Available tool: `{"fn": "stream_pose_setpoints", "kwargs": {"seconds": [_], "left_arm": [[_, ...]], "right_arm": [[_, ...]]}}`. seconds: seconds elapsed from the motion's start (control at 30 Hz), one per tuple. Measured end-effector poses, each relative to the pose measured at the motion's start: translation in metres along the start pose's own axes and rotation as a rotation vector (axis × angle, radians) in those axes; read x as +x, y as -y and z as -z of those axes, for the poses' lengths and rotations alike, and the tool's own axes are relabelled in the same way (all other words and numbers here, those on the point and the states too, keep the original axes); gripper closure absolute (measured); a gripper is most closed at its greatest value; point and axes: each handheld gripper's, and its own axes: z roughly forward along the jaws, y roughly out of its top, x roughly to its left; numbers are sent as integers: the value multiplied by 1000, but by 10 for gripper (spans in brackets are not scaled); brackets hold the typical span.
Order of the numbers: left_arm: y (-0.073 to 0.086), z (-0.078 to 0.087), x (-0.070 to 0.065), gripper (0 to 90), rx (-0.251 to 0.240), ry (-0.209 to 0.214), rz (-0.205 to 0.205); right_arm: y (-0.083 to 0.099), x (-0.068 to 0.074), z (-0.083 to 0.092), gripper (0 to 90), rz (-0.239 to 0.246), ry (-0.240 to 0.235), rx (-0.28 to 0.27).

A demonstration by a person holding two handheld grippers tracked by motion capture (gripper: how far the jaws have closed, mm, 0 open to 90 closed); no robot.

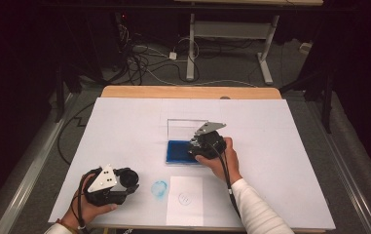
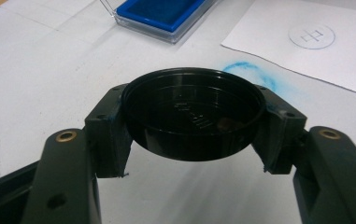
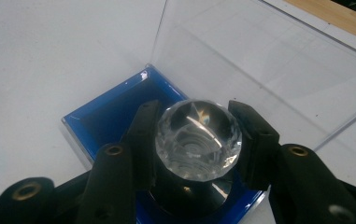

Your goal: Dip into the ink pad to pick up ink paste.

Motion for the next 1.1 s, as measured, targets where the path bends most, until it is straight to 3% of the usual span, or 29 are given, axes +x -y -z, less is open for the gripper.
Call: {"fn": "stream_pose_setpoints", "kwargs": {"seconds": [0.43,0.5,0.57,0.73,0.83,1.0,1.1], "left_arm": [[1,1,0,362,-3,-5,4],[1,0,2,362,0,-4,9],[1,0,2,362,1,-4,7],[0,0,1,362,2,-4,4],[0,0,0,362,3,-2,2],[0,1,-1,362,1,-4,1],[1,1,-1,362,2,-4,1]], "right_arm": [[2,1,5,570,-21,17,-25],[1,1,8,570,-26,11,-28],[3,1,4,570,-22,8,2],[7,-1,2,569,-61,-7,-19],[7,2,2,569,-43,10,-17],[10,-1,1,569,-78,-11,-37],[11,-1,1,569,-75,-12,-41]]}}
